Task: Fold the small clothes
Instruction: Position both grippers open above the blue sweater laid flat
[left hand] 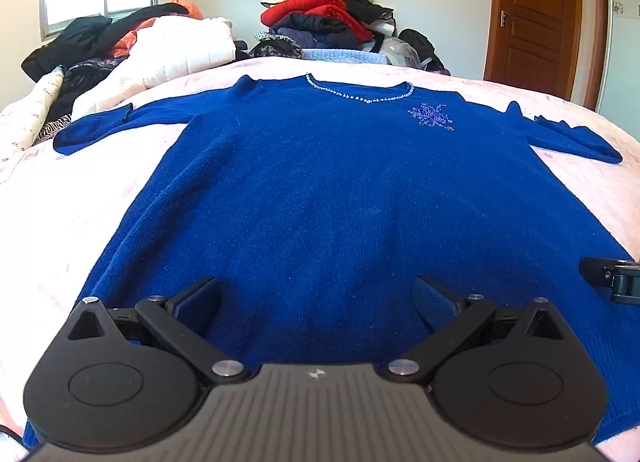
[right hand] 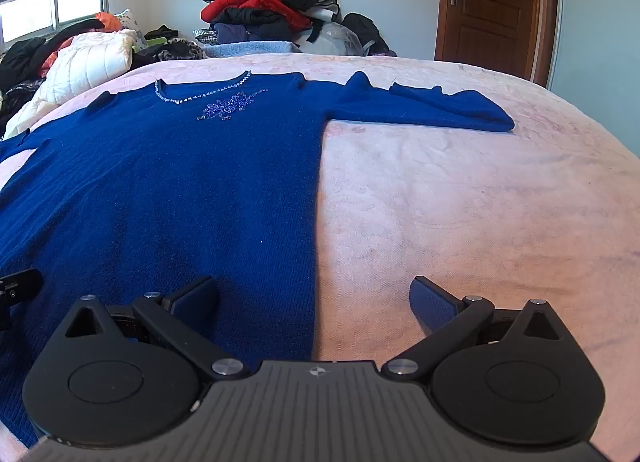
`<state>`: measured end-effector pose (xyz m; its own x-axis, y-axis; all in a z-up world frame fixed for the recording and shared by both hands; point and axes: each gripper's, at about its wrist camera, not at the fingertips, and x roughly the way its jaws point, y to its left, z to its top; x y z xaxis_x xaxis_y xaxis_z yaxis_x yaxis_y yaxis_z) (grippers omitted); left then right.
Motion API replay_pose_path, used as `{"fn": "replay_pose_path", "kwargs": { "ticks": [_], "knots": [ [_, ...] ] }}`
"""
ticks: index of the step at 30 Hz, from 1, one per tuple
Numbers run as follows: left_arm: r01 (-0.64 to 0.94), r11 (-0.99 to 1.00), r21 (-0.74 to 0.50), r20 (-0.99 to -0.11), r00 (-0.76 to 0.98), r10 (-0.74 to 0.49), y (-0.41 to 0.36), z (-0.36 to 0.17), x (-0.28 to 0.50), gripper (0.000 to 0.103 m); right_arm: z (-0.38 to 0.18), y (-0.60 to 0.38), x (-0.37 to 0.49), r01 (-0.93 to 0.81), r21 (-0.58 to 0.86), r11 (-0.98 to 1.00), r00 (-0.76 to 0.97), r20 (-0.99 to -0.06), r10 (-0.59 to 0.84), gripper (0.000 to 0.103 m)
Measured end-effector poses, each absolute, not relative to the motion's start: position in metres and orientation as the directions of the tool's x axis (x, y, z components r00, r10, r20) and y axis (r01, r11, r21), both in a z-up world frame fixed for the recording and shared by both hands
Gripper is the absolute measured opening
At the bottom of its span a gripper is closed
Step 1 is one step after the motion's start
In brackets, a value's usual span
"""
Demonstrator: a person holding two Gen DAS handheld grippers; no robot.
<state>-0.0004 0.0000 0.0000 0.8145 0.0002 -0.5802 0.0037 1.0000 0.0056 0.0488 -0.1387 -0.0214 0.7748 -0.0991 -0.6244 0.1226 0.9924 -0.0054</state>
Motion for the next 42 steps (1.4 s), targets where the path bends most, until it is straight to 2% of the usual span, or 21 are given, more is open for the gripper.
{"fn": "replay_pose_path", "kwargs": {
  "ticks": [19, 31, 42],
  "knots": [
    [0.015, 1.000, 0.019, -0.591, 0.807, -0.001, -0.002, -0.001, 0.000, 0.103, -0.022, -0.137, 0.048, 0.121, -0.004, 0.993, 0.775, -0.625, -0.097, 0.103],
    [-0.038, 0.999, 0.022, -0.577, 0.815, 0.043, -0.004, -0.001, -0.012, 0.103, -0.022, -0.137, 0.049, 0.121, -0.004, 0.993, 0.775, -0.625, -0.097, 0.103],
    [0.013, 0.999, 0.048, -0.663, 0.748, 0.023, -0.009, 0.010, 0.019, 0.103, -0.021, -0.137, 0.050, 0.117, -0.017, 0.993, 0.771, -0.629, -0.101, 0.103]
  ]
}}
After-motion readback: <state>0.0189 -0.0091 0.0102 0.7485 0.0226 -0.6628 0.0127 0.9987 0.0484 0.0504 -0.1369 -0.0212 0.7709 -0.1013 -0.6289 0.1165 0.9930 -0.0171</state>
